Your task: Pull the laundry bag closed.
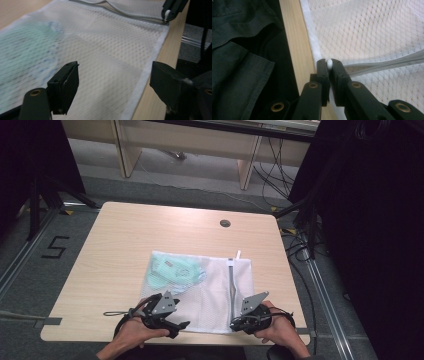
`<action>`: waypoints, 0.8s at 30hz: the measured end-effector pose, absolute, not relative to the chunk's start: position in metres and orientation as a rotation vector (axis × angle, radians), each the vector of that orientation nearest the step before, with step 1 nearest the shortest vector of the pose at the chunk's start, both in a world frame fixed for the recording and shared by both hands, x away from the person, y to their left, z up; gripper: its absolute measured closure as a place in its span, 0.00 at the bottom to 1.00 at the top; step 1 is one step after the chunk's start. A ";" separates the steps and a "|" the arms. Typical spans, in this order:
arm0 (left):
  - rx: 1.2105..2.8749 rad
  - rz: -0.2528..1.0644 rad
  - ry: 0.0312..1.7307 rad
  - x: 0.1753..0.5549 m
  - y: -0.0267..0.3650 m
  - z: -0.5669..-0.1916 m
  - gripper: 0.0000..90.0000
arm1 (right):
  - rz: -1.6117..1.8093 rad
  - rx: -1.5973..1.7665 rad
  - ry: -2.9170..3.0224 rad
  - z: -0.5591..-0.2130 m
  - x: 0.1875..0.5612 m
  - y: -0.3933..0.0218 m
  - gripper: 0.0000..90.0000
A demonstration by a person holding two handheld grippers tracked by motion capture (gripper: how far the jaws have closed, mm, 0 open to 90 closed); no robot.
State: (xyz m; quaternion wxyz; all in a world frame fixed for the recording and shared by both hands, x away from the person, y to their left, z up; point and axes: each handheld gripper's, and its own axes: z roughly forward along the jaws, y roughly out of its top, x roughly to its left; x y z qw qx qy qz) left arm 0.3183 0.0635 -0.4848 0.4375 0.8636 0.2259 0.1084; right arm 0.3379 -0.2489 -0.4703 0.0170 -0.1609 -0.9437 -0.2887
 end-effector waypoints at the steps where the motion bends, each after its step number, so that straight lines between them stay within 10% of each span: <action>1: 2.166 0.270 0.541 0.317 0.059 -0.486 0.28 | -0.900 -0.503 -2.931 -0.470 0.338 -0.249 0.96; 24: 2.111 0.192 0.402 0.313 -0.024 -0.510 0.49 | -1.000 -0.531 -2.947 -0.462 0.341 -0.253 0.96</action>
